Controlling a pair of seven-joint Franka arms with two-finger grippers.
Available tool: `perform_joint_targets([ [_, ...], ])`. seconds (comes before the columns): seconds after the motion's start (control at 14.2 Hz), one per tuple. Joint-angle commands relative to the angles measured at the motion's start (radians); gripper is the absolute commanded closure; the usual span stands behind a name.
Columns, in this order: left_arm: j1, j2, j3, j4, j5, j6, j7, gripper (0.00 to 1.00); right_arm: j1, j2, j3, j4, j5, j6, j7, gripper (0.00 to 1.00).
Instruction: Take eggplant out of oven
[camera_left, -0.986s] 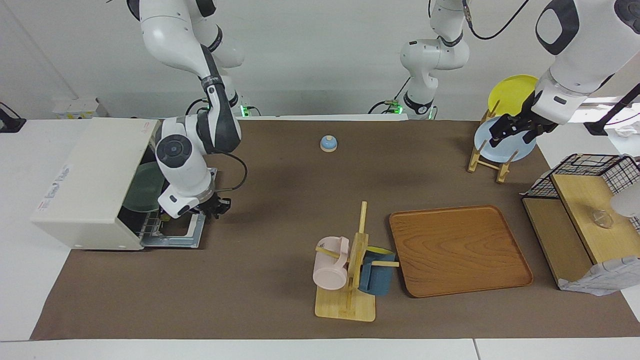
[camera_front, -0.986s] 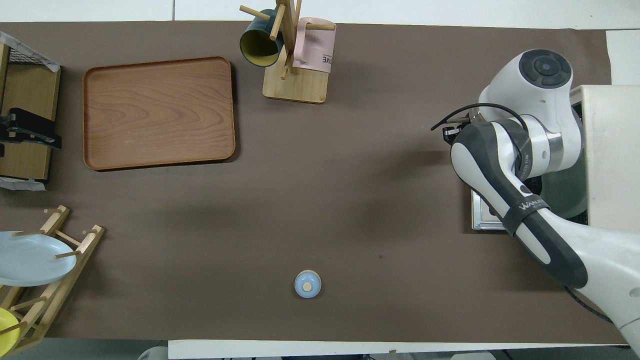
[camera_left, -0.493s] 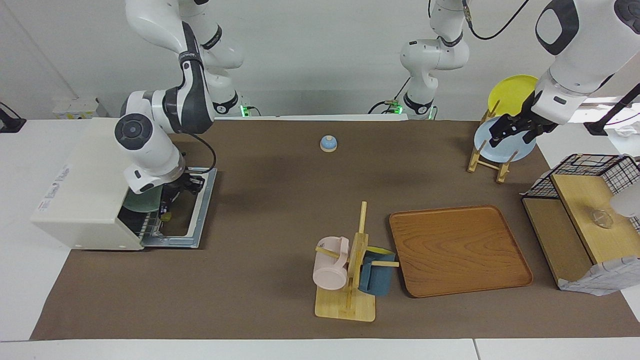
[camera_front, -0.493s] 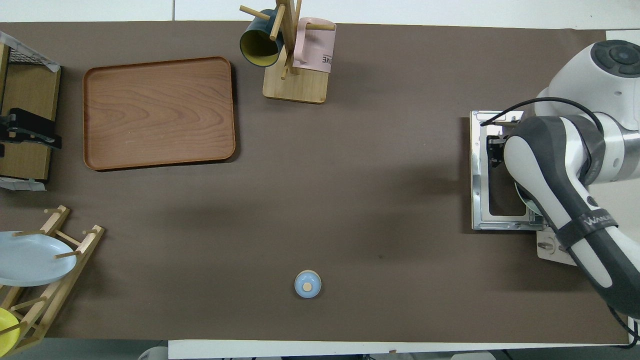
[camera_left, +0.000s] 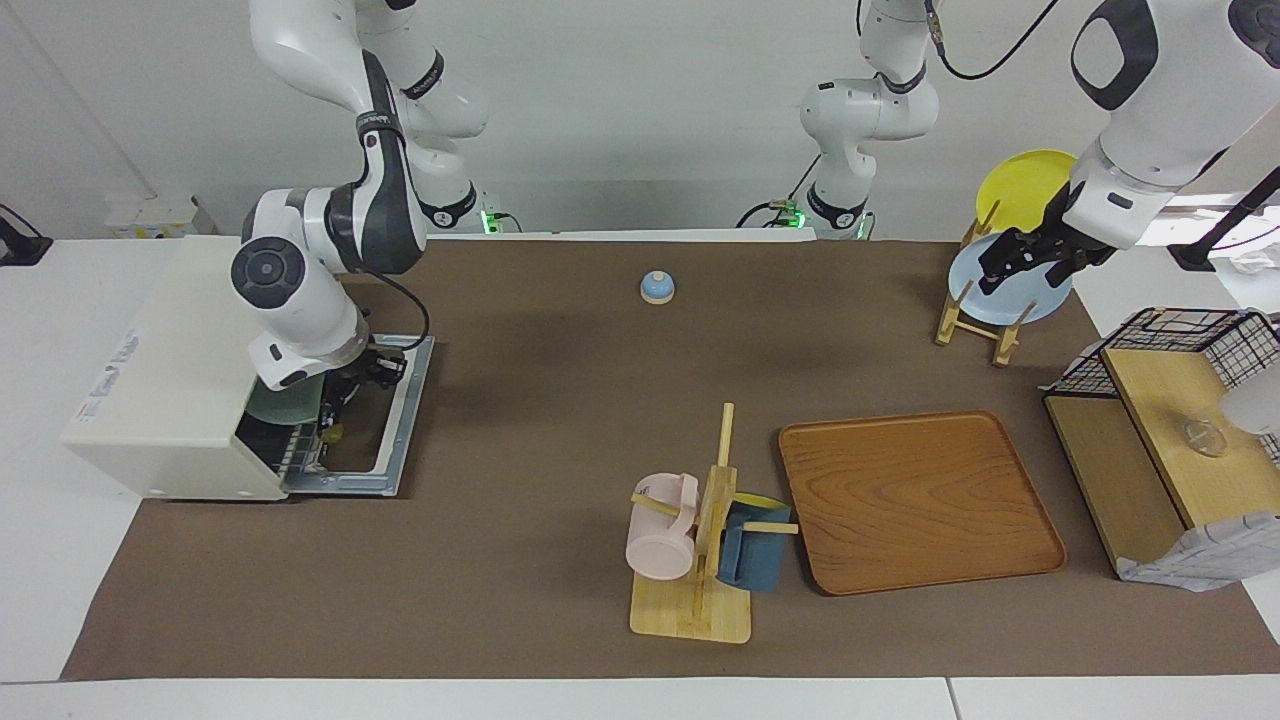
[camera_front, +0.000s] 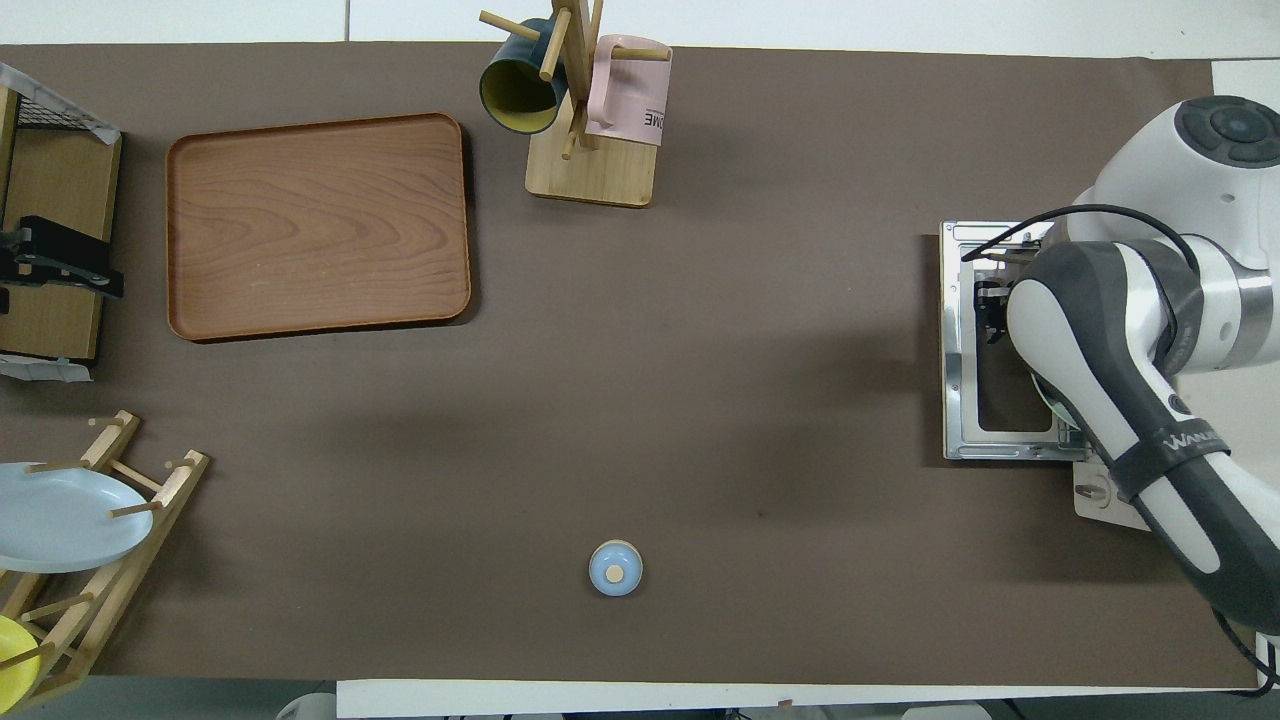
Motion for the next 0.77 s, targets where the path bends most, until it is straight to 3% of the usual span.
perform_joint_targets([
  [0.0,0.015,-0.007,-0.01,-0.007,-0.001,-0.007,-0.009,0.0,-0.023,-0.023,0.015,-0.026,-0.029,0.01,-0.043,0.64],
  [0.28,0.015,-0.007,-0.01,-0.007,-0.001,-0.007,-0.009,0.0,-0.04,-0.034,0.017,-0.06,-0.031,0.025,-0.055,0.59],
  [0.7,0.015,-0.007,-0.01,-0.007,-0.001,-0.007,-0.009,0.0,-0.059,-0.043,0.017,-0.09,-0.031,0.048,-0.101,0.63],
])
